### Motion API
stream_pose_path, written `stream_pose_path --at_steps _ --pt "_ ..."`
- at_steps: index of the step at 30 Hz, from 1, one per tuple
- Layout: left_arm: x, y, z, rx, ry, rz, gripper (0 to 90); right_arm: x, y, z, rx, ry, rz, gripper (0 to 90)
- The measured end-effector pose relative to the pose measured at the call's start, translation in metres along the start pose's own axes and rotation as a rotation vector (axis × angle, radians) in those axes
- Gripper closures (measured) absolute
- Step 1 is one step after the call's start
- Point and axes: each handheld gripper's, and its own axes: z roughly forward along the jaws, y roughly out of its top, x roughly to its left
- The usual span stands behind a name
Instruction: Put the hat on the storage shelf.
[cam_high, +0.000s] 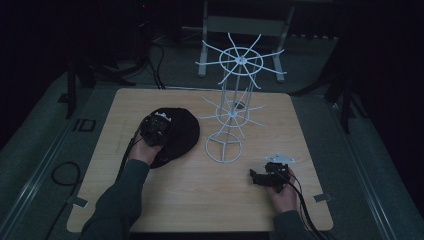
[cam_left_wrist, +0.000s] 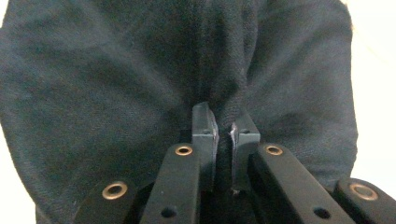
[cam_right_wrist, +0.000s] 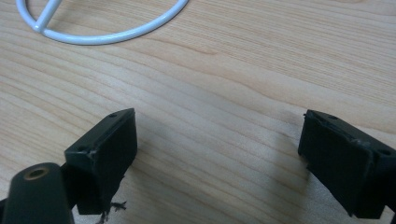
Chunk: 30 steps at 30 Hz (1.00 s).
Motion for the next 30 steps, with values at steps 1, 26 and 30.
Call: stream_pose_path --at_steps 1,26,30 --pt "0.000 0.000 -0.002 -0.010 -0.002 -0.003 85.1 0.000 0.000 0.000 0.000 0.000 0.000 11.4" --pt "0.021 -0.008 -0.058 -0.287 -0.140 -0.100 85.4 0.000 0.000 0.000 0.000 0.000 -0.001 11.4" --pt "0.023 -0.010 -0.065 -0.328 -0.168 -0.107 85.4 0.000 0.000 0.000 0.000 0.000 -0.001 11.5"
